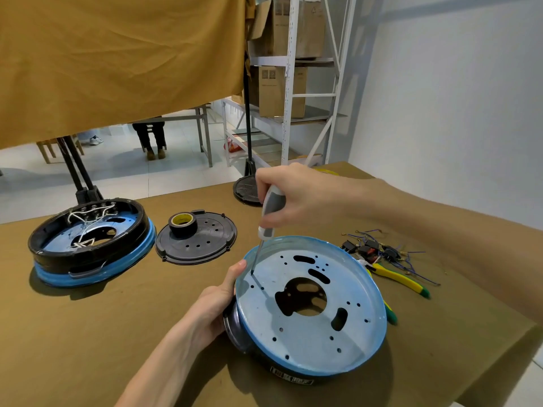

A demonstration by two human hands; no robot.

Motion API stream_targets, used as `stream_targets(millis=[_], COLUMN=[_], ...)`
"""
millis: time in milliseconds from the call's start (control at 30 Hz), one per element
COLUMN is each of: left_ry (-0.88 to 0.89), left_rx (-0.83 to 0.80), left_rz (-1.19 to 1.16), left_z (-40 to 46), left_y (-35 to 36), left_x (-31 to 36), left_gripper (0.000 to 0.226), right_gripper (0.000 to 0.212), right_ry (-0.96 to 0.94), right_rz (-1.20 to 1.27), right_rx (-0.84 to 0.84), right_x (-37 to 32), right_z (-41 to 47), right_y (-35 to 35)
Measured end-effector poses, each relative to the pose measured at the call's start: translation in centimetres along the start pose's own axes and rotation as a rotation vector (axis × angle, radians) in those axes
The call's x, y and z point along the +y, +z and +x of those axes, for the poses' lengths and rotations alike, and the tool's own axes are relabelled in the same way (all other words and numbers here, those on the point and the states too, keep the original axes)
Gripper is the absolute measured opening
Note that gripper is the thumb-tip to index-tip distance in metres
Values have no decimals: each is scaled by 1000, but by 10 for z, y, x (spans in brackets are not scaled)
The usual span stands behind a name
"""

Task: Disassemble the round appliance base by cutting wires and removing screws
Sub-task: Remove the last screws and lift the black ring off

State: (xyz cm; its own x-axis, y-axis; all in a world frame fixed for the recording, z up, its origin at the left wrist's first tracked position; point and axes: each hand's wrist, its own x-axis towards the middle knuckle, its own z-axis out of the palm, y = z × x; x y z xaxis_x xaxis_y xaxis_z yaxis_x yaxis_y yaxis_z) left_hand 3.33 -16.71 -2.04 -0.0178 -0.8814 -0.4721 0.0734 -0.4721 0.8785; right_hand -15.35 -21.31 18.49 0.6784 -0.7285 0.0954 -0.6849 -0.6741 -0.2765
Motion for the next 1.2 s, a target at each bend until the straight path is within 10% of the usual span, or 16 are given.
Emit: stream_targets(millis=[167, 300, 433, 700, 900, 1067, 1200], left_ry=[6, -1, -12, 9, 101, 414, 831], left_rx=[3, 13, 13, -9, 67, 238, 394], left_rz=[4, 7, -4, -2, -1, -54, 43], left_z=[2, -1, -2, -6, -15, -30, -45], left_y=[-2, -1, -1, 0, -4, -4, 13], left_x=[-1, -1, 0, 1, 10, 36, 50], left_gripper=[98, 97, 98, 91, 88, 68, 75], right_gripper=[36, 57, 22, 53, 30, 28, 25], right_ry=[-63, 52, -127, 15, 141, 617, 776], right_rz=[4, -486, -198, -285, 256, 985, 870], right_rx=[-127, 23, -69, -83, 277, 558, 479], right_x=[7, 4, -4, 5, 59, 117, 129], right_z=[6, 19, 20, 10, -33, -85, -105], right_y=[-11, -4, -4, -4, -15, 39, 103])
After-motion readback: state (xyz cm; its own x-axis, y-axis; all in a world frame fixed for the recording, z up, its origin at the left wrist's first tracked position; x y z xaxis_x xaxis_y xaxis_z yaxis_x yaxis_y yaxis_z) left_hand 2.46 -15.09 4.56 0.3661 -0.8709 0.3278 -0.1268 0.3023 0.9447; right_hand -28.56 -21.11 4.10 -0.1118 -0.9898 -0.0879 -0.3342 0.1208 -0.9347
